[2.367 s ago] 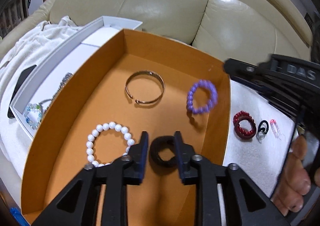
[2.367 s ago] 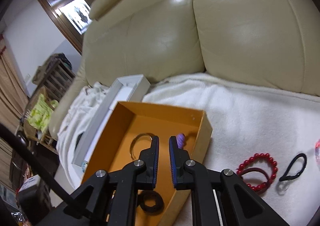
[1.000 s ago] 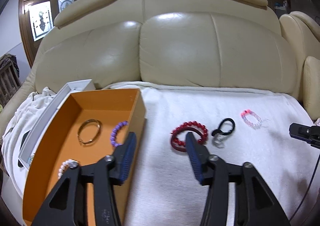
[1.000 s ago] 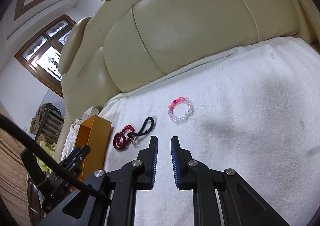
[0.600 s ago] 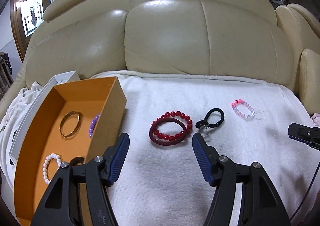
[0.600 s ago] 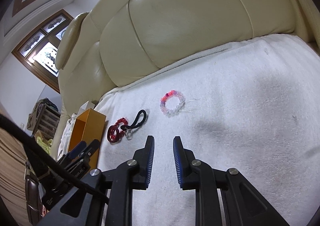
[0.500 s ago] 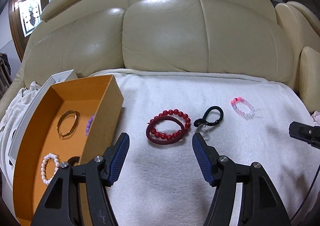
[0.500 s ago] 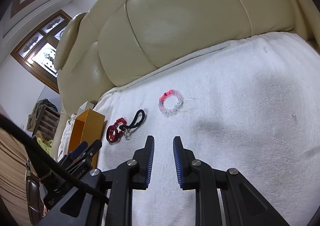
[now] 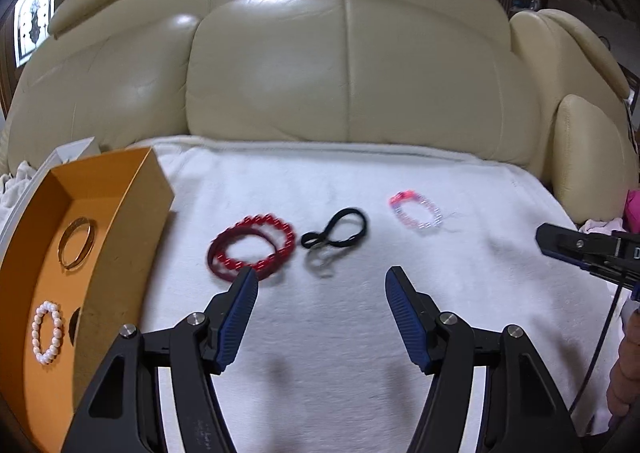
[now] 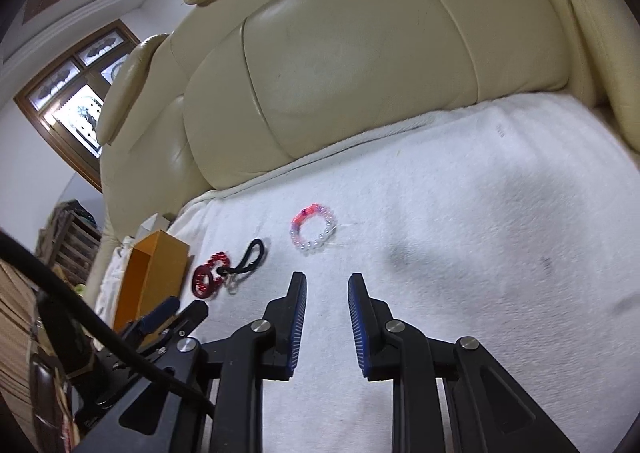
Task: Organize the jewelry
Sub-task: 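Move both grippers back over the remaining jewelry on the towel, then grasp the black hair tie with clip with the right gripper, then grasp and lift the dark red hair tie with the left gripper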
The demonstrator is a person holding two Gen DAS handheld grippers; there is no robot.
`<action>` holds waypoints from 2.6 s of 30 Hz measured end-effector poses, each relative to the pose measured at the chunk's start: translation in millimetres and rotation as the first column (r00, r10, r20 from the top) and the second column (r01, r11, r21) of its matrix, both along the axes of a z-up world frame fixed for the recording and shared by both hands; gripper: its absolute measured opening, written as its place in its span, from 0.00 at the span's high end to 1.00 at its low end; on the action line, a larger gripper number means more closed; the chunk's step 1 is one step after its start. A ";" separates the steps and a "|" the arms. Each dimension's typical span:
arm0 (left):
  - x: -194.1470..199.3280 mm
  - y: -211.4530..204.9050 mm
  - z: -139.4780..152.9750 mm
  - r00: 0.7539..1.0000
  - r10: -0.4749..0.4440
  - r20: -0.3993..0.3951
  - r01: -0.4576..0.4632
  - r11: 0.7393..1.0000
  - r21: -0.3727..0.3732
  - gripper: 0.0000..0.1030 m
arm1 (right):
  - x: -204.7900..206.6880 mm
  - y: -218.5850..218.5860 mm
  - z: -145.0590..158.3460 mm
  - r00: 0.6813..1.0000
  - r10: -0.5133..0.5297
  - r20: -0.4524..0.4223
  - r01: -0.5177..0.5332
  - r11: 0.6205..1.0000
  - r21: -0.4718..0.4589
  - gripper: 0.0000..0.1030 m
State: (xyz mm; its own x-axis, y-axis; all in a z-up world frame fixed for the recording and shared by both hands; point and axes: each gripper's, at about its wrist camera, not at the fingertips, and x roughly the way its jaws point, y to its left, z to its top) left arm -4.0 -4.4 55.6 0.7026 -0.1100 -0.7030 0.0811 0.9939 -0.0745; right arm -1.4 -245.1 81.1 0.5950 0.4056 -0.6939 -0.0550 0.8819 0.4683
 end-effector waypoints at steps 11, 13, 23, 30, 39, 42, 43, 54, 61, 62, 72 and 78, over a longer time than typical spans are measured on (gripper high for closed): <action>-4.3 -31.1 -3.5 0.993 -0.043 -0.112 0.029 0.992 -0.123 0.26 | 0.8 -35.7 1.2 0.997 -0.077 0.020 0.078 0.997 -0.021 0.76; -7.7 -35.5 -0.1 0.993 -0.035 -0.109 0.024 0.994 -0.106 0.26 | 0.7 -42.3 2.8 0.996 -0.092 0.024 0.092 0.996 -0.015 0.76; -17.3 -65.0 48.3 0.991 -0.106 -0.087 0.098 0.991 -0.093 0.26 | 2.0 -62.0 5.8 0.989 -0.140 0.045 0.140 0.990 0.002 0.76; -10.7 32.4 70.5 0.993 0.118 0.025 -0.118 0.993 -0.019 0.26 | 10.3 -46.7 4.0 0.994 -0.105 0.037 0.103 0.993 0.056 0.73; -4.8 126.5 52.6 0.924 0.383 -0.013 -0.383 0.924 0.002 0.26 | 28.5 25.9 -8.8 0.999 0.051 -0.006 -0.049 0.972 0.229 0.57; -8.2 131.8 52.9 0.916 0.401 0.003 -0.401 0.916 0.001 0.26 | 35.5 57.5 -13.9 0.996 0.092 -0.023 -0.082 0.960 0.268 0.57; -8.2 133.2 52.4 0.915 0.403 0.001 -0.403 0.915 0.000 0.26 | 38.8 69.5 -16.7 0.994 0.103 -0.032 -0.090 0.956 0.280 0.57; -6.9 125.8 51.0 0.935 0.354 0.018 -0.354 0.933 0.061 0.26 | 68.4 130.9 -59.3 0.979 0.075 -0.191 0.003 0.926 0.378 0.57; -4.5 128.1 49.9 0.939 0.343 0.022 -0.344 0.936 0.072 0.26 | 80.7 136.7 -73.3 0.961 -0.014 -0.276 0.118 0.924 0.363 0.56; -3.8 127.6 49.1 0.940 0.341 0.022 -0.341 0.937 0.076 0.26 | 81.7 138.2 -73.5 0.961 -0.020 -0.276 0.122 0.925 0.359 0.56; 2.8 114.7 45.2 0.953 0.300 0.030 -0.302 0.949 0.091 0.26 | 79.9 128.2 -72.4 0.968 -0.037 -0.249 0.110 0.952 0.285 0.85; 5.7 99.1 47.5 0.965 0.259 0.038 -0.261 0.962 0.077 0.26 | 66.9 97.7 -60.0 0.974 -0.025 -0.225 0.093 0.949 0.300 0.85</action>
